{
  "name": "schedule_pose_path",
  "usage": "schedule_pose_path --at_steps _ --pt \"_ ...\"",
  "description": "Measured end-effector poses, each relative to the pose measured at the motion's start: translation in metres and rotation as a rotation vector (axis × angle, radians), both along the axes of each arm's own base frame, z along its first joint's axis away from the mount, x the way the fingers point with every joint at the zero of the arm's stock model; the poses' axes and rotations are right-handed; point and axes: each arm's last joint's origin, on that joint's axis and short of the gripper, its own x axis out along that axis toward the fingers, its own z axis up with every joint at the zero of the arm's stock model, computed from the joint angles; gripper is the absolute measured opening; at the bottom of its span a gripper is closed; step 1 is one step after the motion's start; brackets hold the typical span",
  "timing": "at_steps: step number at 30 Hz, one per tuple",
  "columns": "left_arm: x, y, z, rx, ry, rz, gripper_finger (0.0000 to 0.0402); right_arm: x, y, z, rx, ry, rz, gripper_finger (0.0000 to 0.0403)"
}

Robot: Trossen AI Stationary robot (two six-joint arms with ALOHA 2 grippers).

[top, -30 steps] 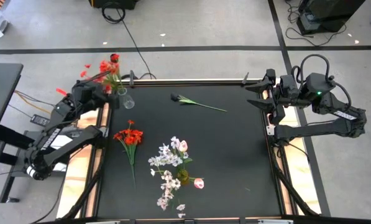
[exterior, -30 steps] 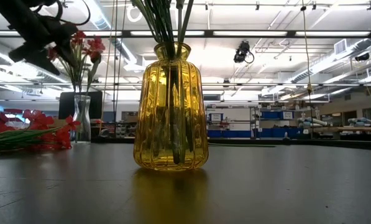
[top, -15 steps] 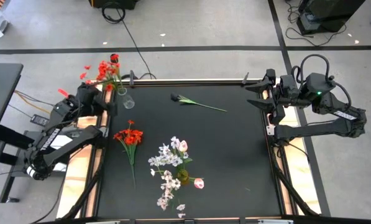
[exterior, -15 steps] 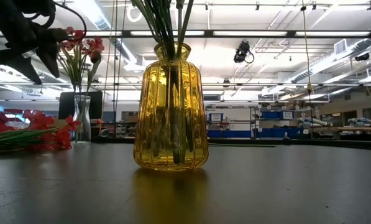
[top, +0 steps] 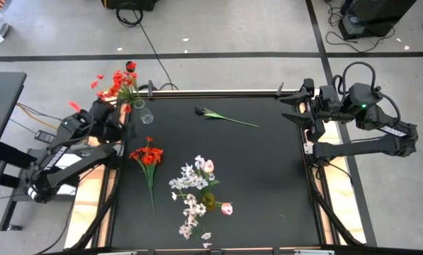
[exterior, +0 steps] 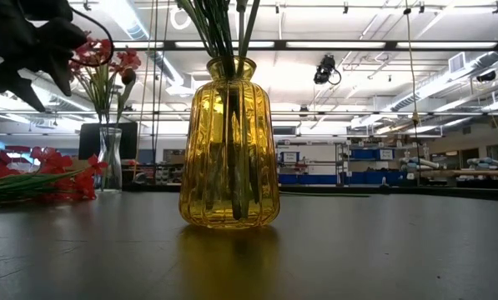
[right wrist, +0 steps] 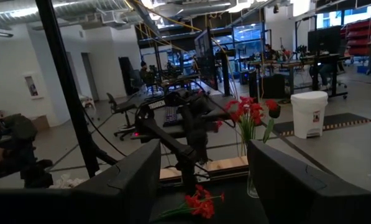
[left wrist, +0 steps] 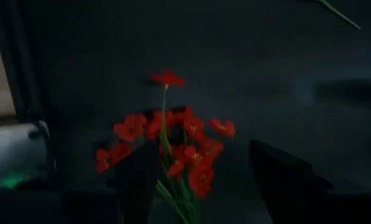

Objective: Sort flowers into vase by color
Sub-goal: Put the black flower into the transparent vase

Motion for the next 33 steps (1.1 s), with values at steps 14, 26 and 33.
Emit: schedule_pose_path --at_steps 14,26,33 --pt "0.008 -0.009 0.011 -0.158 -0.147 -0.021 0.0253 0.0 0.0 0.0 -0.003 0.0 0.0 0.0247" --pt "-0.02 -0.031 0.084 0.073 -0.222 -0.008 0.0253 0.009 -0.004 0.008 0.097 -0.095 -0.074 0.0247" --pt "-0.026 -0.036 0.099 0.199 -0.23 -0.084 0.0253 0.063 -0.023 -0.021 0.206 0.121 -0.164 0.0247"
